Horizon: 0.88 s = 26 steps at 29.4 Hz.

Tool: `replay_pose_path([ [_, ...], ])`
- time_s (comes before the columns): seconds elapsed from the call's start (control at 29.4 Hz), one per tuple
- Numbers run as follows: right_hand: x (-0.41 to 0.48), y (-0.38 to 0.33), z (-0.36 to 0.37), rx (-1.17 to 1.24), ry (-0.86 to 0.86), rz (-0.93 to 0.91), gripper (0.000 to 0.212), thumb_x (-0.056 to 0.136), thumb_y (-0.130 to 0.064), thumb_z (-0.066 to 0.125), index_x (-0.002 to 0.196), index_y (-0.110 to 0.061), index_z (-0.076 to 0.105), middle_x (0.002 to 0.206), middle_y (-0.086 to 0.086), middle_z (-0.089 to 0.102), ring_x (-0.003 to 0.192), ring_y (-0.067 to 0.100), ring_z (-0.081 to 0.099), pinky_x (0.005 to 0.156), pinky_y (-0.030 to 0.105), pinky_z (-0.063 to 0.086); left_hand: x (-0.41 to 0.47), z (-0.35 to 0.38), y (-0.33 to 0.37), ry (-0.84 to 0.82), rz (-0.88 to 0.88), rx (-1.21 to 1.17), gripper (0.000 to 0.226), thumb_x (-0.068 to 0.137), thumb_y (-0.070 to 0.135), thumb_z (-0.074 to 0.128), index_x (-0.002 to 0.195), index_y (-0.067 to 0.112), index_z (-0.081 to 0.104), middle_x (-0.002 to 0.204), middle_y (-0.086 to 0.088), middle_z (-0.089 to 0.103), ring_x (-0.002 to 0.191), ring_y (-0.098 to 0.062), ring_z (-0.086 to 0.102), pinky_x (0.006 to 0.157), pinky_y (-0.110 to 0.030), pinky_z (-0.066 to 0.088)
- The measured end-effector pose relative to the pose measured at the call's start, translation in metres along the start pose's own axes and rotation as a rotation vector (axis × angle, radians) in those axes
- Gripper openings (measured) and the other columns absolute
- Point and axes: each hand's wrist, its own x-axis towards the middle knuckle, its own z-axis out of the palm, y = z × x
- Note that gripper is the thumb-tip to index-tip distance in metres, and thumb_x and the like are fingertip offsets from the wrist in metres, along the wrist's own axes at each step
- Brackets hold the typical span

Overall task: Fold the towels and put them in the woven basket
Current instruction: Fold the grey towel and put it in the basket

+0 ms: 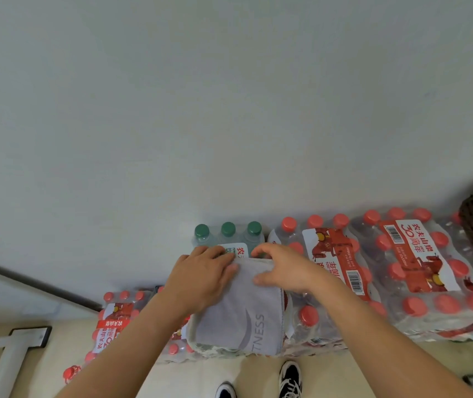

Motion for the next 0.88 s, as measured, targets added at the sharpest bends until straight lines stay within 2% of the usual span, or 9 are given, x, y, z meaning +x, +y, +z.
replay_pose_path([
  [0.1,0.000,-0.011,-0.004,-0.183,-0.118,-0.008,0.051,0.078,-0.026,0.074,0.125,-0.025,0.055,0.119,-0.007,0.058,0.104,0.014,0.057,0.090,0.032,0.049,0.007,-0.004,0.000,-0.137,-0.007,-0.002,0.053,0.091,0.060,0.028,0.131,0.031,0.045,0.124,0.006,0.052,0.114,-0.019,0.049,0.088,-0.037,0.041],
  [0.2,-0.002,-0.022,-0.016,-0.278,-0.236,-0.047,0.042,0.077,-0.024,0.075,0.118,-0.023,0.063,0.110,-0.006,0.066,0.092,0.014,0.061,0.074,0.024,0.051,0.008,-0.012,-0.006,-0.342,-0.073,-0.424,0.035,0.084,0.044,0.064,0.112,0.023,0.062,0.108,0.004,0.065,0.098,-0.018,0.060,0.085,-0.033,0.049],
  [0.27,-0.009,-0.027,-0.032,-0.282,-0.276,-0.063,0.033,0.078,-0.025,0.074,0.110,-0.022,0.067,0.097,-0.008,0.068,0.079,0.012,0.062,0.059,0.019,0.049,0.008,-0.024,-0.010,-0.391,-0.087,-0.610,0.027,0.077,0.039,0.074,0.095,0.021,0.067,0.095,0.002,0.069,0.088,-0.017,0.064,0.081,-0.035,0.053],
  [0.31,-0.015,-0.029,-0.042,-0.269,-0.268,-0.074,0.029,0.078,-0.026,0.075,0.105,-0.022,0.069,0.093,-0.008,0.069,0.077,0.013,0.063,0.060,0.022,0.050,0.009,-0.033,-0.010,-0.381,-0.089,-0.672,0.025,0.074,0.037,0.078,0.090,0.020,0.067,0.090,0.001,0.070,0.083,-0.015,0.065,0.078,-0.033,0.054],
  [0.41,-0.037,-0.031,-0.078,-0.337,-0.080,-0.119,0.024,0.075,-0.033,0.076,0.096,-0.023,0.070,0.089,-0.007,0.068,0.080,0.012,0.061,0.071,0.030,0.049,0.024,-0.068,0.006,-0.266,-0.028,-0.725,0.026,0.070,0.031,0.083,0.073,0.023,0.059,0.070,0.007,0.060,0.061,-0.005,0.054,0.059,-0.021,0.045],
  [0.48,-0.053,-0.029,-0.102,-0.479,0.156,-0.151,0.022,0.077,-0.037,0.074,0.095,-0.027,0.066,0.089,-0.009,0.060,0.083,0.012,0.056,0.073,0.031,0.046,0.040,-0.092,0.025,-0.099,0.039,-0.606,0.033,0.069,0.031,0.083,0.069,0.025,0.051,0.065,0.009,0.056,0.058,-0.007,0.050,0.055,-0.024,0.039],
  [0.65,-0.088,0.008,-0.124,-0.731,0.705,-0.295,0.024,0.070,-0.011,0.072,0.085,-0.019,0.055,0.081,-0.008,0.045,0.069,0.013,0.043,0.071,0.030,0.034,0.069,-0.096,0.078,0.462,0.256,-0.274,0.020,0.074,0.020,0.068,0.086,0.024,0.052,0.088,0.007,0.069,0.072,-0.020,0.063,0.060,-0.035,0.052],
  [0.75,-0.099,0.056,-0.095,-0.758,0.707,-0.303,0.023,0.066,-0.005,0.063,0.076,-0.017,0.046,0.078,-0.002,0.048,0.068,0.016,0.047,0.067,0.027,0.036,0.070,-0.050,0.101,0.536,0.429,-0.135,0.020,0.071,0.019,0.056,0.090,0.014,0.056,0.093,-0.002,0.065,0.078,-0.024,0.063,0.058,-0.035,0.054],
  [0.88,-0.103,0.113,-0.043,-0.795,0.569,-0.361,0.019,0.069,-0.008,0.041,0.086,-0.015,0.046,0.095,0.006,0.059,0.090,0.026,0.061,0.074,0.033,0.053,0.053,0.018,0.118,0.440,0.565,-0.043,0.020,0.076,0.020,0.049,0.091,0.013,0.061,0.109,-0.004,0.070,0.103,-0.021,0.066,0.077,-0.030,0.054],
])
